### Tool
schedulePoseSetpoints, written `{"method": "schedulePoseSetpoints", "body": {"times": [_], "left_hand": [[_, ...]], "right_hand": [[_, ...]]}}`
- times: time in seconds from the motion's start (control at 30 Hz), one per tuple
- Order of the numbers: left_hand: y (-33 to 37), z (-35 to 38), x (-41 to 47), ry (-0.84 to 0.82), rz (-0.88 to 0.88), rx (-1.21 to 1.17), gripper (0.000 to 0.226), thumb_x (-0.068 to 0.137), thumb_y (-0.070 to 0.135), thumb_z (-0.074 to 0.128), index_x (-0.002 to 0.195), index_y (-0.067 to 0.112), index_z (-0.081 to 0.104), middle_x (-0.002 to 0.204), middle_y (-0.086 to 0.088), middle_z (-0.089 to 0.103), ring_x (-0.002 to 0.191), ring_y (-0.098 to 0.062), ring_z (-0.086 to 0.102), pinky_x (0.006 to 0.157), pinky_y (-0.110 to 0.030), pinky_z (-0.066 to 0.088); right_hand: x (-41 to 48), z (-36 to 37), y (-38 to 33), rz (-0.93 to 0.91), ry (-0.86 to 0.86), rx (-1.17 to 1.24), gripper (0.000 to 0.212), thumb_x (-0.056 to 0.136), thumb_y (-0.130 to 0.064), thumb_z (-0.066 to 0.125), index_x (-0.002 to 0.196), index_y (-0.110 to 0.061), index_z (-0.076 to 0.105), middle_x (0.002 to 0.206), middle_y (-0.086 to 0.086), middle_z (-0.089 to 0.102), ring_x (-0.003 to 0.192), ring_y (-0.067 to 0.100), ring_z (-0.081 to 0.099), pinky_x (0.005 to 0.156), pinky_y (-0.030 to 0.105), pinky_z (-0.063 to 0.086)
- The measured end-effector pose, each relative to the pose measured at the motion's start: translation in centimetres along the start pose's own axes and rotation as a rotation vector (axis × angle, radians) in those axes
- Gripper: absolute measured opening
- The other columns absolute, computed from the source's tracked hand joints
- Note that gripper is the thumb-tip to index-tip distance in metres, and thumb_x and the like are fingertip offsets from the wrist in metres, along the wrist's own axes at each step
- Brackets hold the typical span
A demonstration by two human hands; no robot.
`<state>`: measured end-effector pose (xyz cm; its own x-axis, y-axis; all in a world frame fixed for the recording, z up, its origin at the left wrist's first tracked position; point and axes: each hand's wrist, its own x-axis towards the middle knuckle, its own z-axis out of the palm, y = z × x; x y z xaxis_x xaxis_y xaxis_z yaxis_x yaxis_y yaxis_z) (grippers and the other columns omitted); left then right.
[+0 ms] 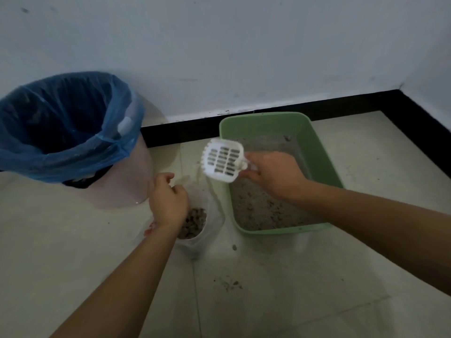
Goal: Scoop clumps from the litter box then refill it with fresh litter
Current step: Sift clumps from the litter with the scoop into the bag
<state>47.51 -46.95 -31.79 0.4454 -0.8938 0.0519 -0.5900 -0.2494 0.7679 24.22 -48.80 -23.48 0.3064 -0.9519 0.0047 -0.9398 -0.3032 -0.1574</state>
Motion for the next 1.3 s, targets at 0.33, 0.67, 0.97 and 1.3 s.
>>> {"method": "schedulePoseSetpoints", "body": {"times": [0.33, 0.67, 0.97, 1.3], "left_hand": [[5.0, 10.3, -4.6, -0.41, 0.268, 0.168, 0.069, 0.102, 0.033, 0.041, 0.155, 0.006, 0.006, 0.164, -0.005, -0.005, 0.15, -0.018, 0.004, 0.119, -0.028, 0.008], [4.8, 10.9, -5.2, -0.339, 0.293, 0.188, 0.061, 0.103, 0.032, 0.032, 0.154, 0.008, 0.009, 0.164, -0.001, -0.005, 0.149, -0.009, -0.002, 0.116, -0.021, 0.003], [4.9, 10.9, -5.0, -0.351, 0.287, 0.17, 0.06, 0.103, 0.03, 0.034, 0.154, 0.006, 0.014, 0.164, -0.003, 0.0, 0.149, -0.009, 0.0, 0.115, -0.019, 0.002], [5.2, 10.8, -5.2, -0.335, 0.258, 0.144, 0.059, 0.103, 0.027, 0.036, 0.154, 0.006, 0.015, 0.164, -0.002, 0.003, 0.149, -0.01, 0.001, 0.116, -0.021, 0.004]], "right_hand": [[1.8, -1.8, 13.4, 0.148, -0.132, -0.782, 0.044, 0.091, -0.027, 0.064, 0.131, -0.017, 0.049, 0.097, 0.006, 0.064, 0.088, 0.022, 0.059, 0.075, 0.034, 0.045], [6.4, 2.0, 14.7, 0.207, -0.193, -0.858, 0.012, 0.096, -0.023, 0.056, 0.099, -0.013, 0.061, 0.073, 0.003, 0.05, 0.071, 0.019, 0.046, 0.068, 0.031, 0.035], [2.5, -3.1, 16.0, 0.376, -0.235, -0.569, 0.036, 0.082, -0.036, 0.072, 0.115, -0.025, 0.068, 0.073, -0.003, 0.059, 0.059, 0.013, 0.054, 0.052, 0.027, 0.041], [1.7, -0.6, 13.8, 0.091, -0.299, -0.692, 0.026, 0.093, -0.033, 0.063, 0.114, -0.017, 0.067, 0.077, -0.001, 0.062, 0.064, 0.015, 0.057, 0.061, 0.03, 0.042]]}}
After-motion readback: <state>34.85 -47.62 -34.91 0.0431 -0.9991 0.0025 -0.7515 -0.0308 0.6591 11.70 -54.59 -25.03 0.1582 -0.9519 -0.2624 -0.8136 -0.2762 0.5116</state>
